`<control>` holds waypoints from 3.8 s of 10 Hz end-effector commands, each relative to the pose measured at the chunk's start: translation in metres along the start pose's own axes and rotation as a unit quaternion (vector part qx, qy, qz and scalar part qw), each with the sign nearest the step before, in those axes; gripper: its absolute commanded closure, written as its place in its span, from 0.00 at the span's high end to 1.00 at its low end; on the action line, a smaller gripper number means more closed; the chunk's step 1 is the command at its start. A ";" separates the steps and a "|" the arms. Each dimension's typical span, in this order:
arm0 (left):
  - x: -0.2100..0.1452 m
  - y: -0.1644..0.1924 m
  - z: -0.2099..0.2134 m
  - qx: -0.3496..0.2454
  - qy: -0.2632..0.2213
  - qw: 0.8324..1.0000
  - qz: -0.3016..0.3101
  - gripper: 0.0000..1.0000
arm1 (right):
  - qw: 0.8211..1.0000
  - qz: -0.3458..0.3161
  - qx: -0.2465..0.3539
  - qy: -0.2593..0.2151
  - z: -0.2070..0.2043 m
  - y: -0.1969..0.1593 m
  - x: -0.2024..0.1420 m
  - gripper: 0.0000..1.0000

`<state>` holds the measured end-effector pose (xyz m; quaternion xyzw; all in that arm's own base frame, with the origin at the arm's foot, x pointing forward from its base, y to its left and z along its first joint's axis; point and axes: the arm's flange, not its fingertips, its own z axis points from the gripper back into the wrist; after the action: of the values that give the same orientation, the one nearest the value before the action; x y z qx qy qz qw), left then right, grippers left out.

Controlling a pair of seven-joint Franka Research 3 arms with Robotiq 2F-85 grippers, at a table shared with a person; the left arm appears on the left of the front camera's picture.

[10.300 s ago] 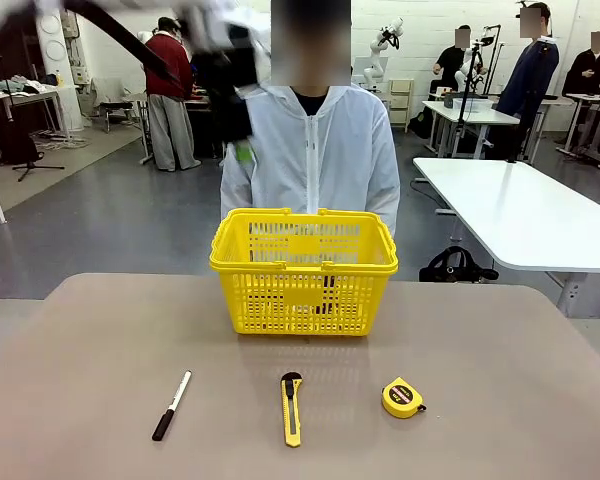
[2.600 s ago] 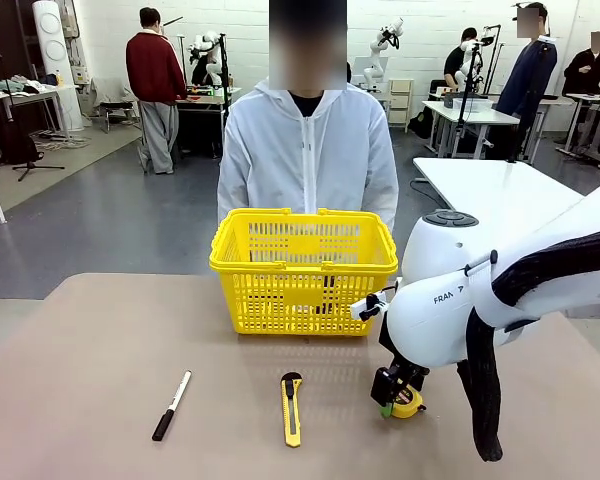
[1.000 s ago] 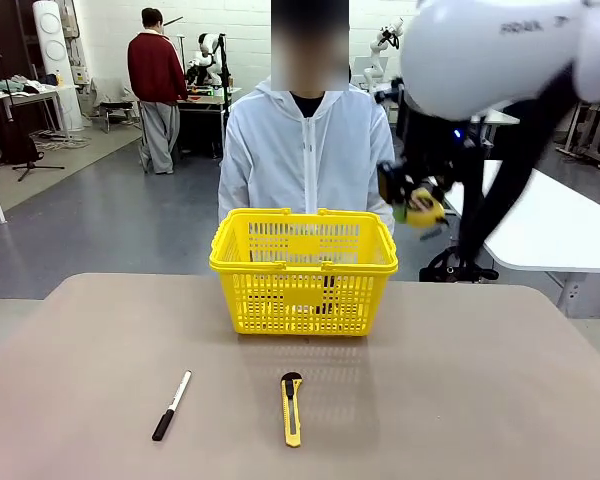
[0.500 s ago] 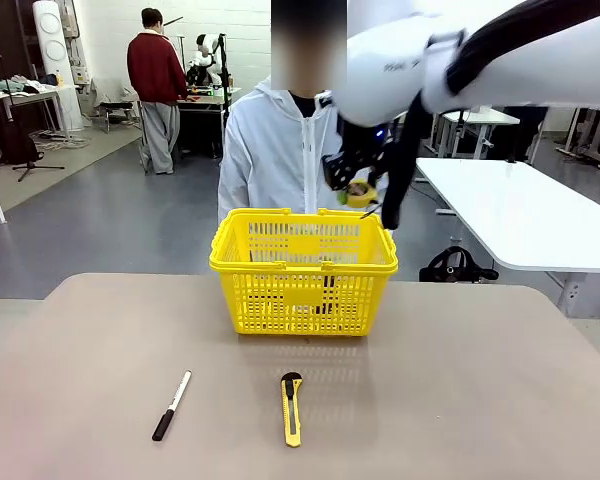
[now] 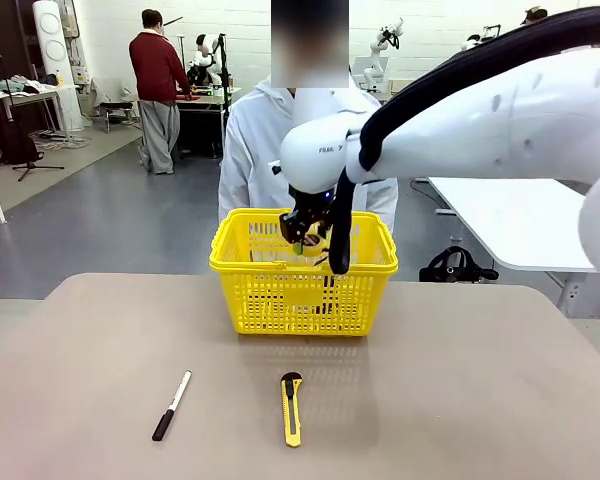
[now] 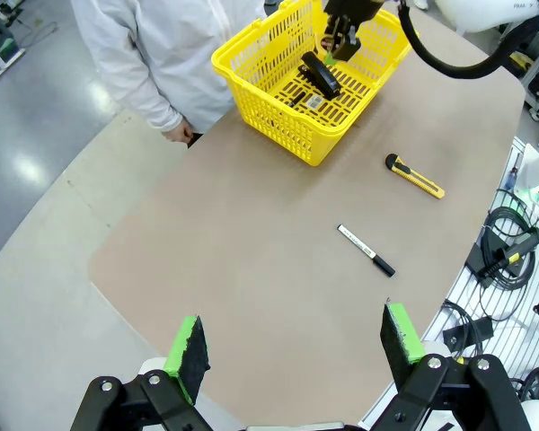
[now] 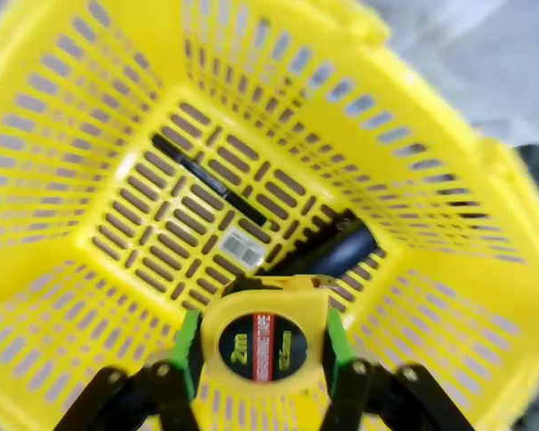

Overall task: Place the items the person wants into the basket.
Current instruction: Pick up the item the person points to and place it in the Market Basket.

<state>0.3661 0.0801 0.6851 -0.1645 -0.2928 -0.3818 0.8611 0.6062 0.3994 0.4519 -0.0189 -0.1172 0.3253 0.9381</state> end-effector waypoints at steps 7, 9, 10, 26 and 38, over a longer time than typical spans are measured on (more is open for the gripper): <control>-0.001 -0.001 0.001 0.004 0.005 1.000 0.005 0.99 | 0.998 0.047 0.028 0.015 -0.022 0.004 0.007 1.00; -0.001 -0.001 0.001 0.004 0.005 1.000 0.005 0.99 | 0.998 0.050 0.028 0.018 -0.023 0.004 0.007 1.00; -0.001 -0.001 0.001 0.004 0.005 1.000 0.005 0.99 | 0.998 0.051 0.030 0.019 -0.023 0.004 0.007 1.00; -0.001 -0.001 0.001 0.004 0.005 1.000 0.005 0.99 | 0.968 0.003 0.157 -0.194 0.289 -0.108 -0.454 1.00; -0.001 -0.001 0.001 0.004 0.005 1.000 0.005 0.99 | 0.953 -0.074 0.084 -0.281 0.296 -0.143 -0.457 1.00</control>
<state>0.3661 0.0804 0.6854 -0.1642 -0.2928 -0.3815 0.8613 0.2788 -0.0044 0.6583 0.1587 -0.3506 0.2518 0.8880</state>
